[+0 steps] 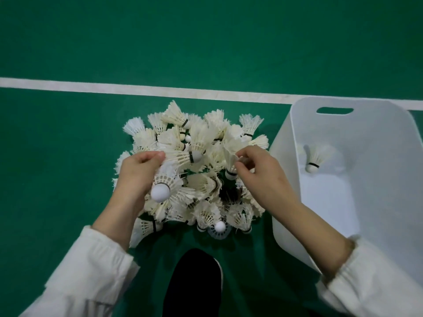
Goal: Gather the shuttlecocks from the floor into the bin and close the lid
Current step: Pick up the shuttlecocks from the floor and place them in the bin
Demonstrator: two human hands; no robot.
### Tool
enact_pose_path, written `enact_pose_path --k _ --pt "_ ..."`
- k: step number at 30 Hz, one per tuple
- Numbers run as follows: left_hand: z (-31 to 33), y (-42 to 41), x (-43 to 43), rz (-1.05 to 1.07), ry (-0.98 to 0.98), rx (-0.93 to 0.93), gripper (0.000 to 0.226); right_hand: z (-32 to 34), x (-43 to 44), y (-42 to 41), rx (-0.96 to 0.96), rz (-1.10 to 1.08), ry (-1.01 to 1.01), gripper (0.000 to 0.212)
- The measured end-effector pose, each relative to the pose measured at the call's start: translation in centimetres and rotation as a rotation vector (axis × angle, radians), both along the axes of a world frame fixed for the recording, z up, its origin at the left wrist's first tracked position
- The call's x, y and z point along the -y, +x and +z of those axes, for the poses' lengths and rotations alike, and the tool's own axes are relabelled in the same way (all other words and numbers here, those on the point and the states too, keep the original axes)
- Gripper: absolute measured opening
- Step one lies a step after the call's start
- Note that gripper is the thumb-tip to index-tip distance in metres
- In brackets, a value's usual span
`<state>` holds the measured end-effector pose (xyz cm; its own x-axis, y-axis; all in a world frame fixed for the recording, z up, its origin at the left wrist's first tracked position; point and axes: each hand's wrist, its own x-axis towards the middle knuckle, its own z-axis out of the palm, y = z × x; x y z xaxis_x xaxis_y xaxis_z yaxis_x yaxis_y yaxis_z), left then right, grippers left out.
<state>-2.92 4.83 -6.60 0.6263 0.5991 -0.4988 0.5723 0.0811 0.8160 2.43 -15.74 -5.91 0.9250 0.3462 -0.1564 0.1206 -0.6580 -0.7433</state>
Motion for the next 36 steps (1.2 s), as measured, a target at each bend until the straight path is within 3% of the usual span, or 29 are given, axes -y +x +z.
enact_pose_path --k 4,9,12,17,29,36 --pt "0.8 0.4 0.2 -0.048 0.125 -0.022 0.014 0.9 0.2 0.4 -0.016 -0.016 0.004 0.014" --pt "0.9 0.3 -0.1 -0.209 0.468 -0.053 0.019 1.7 0.7 0.6 -0.048 -0.042 0.049 0.014" --pt "1.0 -0.1 0.1 -0.260 0.537 -0.023 0.020 2.0 0.5 0.5 -0.041 -0.033 0.080 0.014" --pt "0.9 -0.5 1.1 -0.326 0.519 0.056 0.021 2.0 -0.4 0.0 -0.015 -0.006 0.131 0.011" --pt "0.8 0.8 2.8 -0.396 0.274 0.140 0.029 0.0 -0.8 -0.2 -0.058 0.076 0.073 0.016" --pt "2.7 1.2 3.2 -0.376 0.258 0.187 0.019 0.8 -0.1 0.7 -0.019 0.039 0.054 0.018"
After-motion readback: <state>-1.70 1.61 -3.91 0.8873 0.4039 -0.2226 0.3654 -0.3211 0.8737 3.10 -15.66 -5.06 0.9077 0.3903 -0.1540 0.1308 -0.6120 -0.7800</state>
